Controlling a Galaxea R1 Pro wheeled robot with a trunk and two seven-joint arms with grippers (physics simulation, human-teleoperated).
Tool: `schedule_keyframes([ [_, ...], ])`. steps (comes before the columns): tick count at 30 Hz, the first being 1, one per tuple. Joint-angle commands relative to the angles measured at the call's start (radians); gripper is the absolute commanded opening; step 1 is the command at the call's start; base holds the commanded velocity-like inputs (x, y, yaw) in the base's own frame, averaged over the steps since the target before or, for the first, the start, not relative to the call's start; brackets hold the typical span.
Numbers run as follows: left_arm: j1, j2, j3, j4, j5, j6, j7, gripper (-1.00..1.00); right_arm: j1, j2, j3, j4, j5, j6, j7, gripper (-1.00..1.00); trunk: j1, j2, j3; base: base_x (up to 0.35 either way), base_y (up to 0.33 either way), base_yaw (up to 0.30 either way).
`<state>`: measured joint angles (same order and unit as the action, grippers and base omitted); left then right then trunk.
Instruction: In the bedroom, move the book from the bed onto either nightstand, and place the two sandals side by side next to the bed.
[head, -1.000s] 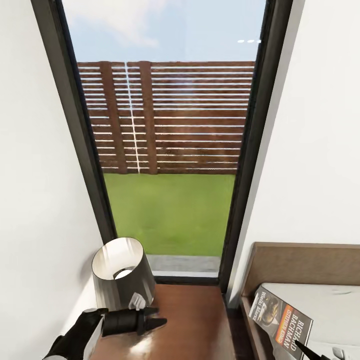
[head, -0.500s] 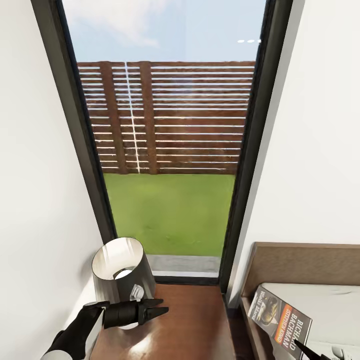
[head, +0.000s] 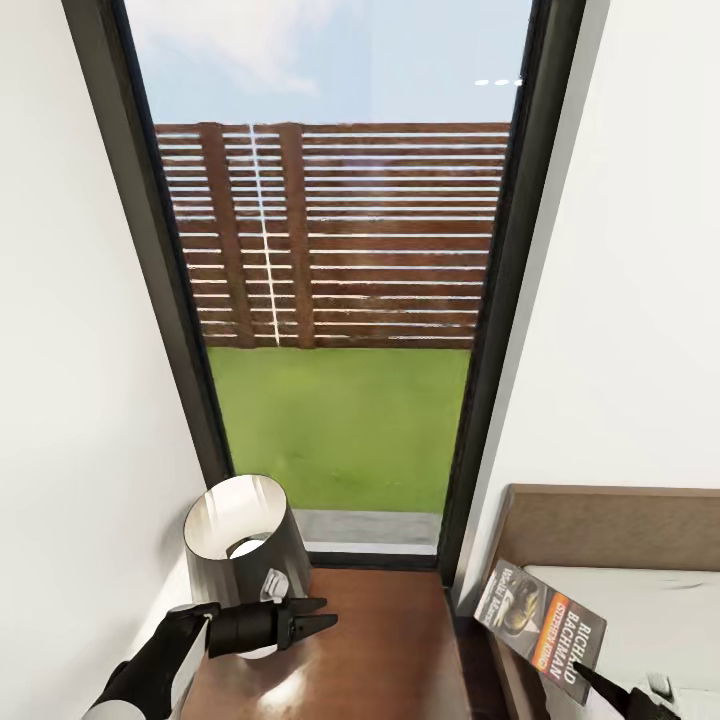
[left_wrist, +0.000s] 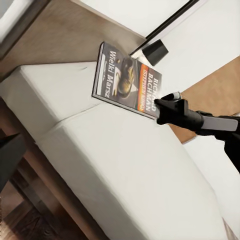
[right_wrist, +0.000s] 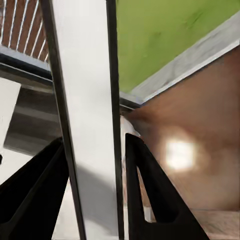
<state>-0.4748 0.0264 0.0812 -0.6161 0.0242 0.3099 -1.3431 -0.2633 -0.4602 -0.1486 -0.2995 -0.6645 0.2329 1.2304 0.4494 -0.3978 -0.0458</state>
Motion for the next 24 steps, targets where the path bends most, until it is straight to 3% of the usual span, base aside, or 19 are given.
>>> schedule_keyframes([
  [1,-0.001,0.0,0.001,0.0,0.002,0.01,-0.003,1.0,-0.001,0.003,0.003,-0.046,-0.004,0.06,0.002,-1.0,0.001,-0.002,-0.002,0.0,0.0,0.0],
  [5,-0.001,0.001,0.001,0.0,0.002,0.01,-0.002,1.0,-0.001,0.035,0.005,-0.1,-0.004,0.151,0.0,-1.0,0.001,-0.002,-0.002,0.0,0.0,0.0],
  [7,-0.001,0.001,0.001,0.0,0.002,0.01,-0.002,1.0,-0.002,0.089,0.005,-0.137,-0.003,0.243,-0.003,-1.0,0.001,-0.002,-0.002,0.0,0.0,0.0],
  [9,-0.001,0.0,0.001,0.0,0.002,0.01,-0.004,1.0,-0.004,0.161,0.006,-0.184,-0.002,0.317,-0.027,-1.0,0.001,-0.002,-0.002,0.0,0.0,0.0],
  [10,-0.001,0.0,0.001,0.0,0.002,0.01,-0.004,1.0,-0.005,0.179,0.006,-0.193,-0.002,0.329,-0.038,-1.0,0.001,-0.002,-0.002,0.0,0.0,0.0],
  [13,-0.001,0.0,0.001,0.0,0.002,0.011,-0.005,1.0,-0.009,0.261,0.006,-0.224,-0.003,0.365,-0.158,-1.0,0.001,-0.002,-0.002,0.0,0.0,0.0],
  [15,-0.001,0.0,0.0,0.001,0.002,0.01,-0.003,1.0,-0.011,0.301,0.006,-0.232,-0.004,0.373,-0.267,-1.0,0.001,-0.002,-0.002,0.0,0.0,0.0],
  [18,-0.001,-0.002,-0.001,0.001,0.001,0.009,-0.001,1.0,-0.013,0.336,0.006,-0.236,-0.004,0.376,-0.353,-1.0,0.001,-0.002,-0.002,0.0,0.0,0.0],
  [19,-0.001,-0.003,-0.001,0.001,0.001,0.009,0.001,1.0,-0.028,0.375,0.006,-0.237,-0.006,0.377,-0.413,-1.0,0.001,-0.002,-0.002,0.0,0.0,0.0],
  [20,-0.001,-0.003,0.0,0.001,0.001,0.009,0.001,1.0,-0.047,0.396,0.006,-0.238,-0.008,0.377,-0.441,-1.0,0.001,-0.002,-0.002,0.0,0.0,0.0],
  [24,-0.001,-0.003,0.0,0.001,0.0,0.009,0.002,1.0,-0.097,0.427,0.005,-0.238,-0.013,0.378,-0.485,-1.0,0.001,-0.002,-0.002,0.0,0.0,0.0],
])
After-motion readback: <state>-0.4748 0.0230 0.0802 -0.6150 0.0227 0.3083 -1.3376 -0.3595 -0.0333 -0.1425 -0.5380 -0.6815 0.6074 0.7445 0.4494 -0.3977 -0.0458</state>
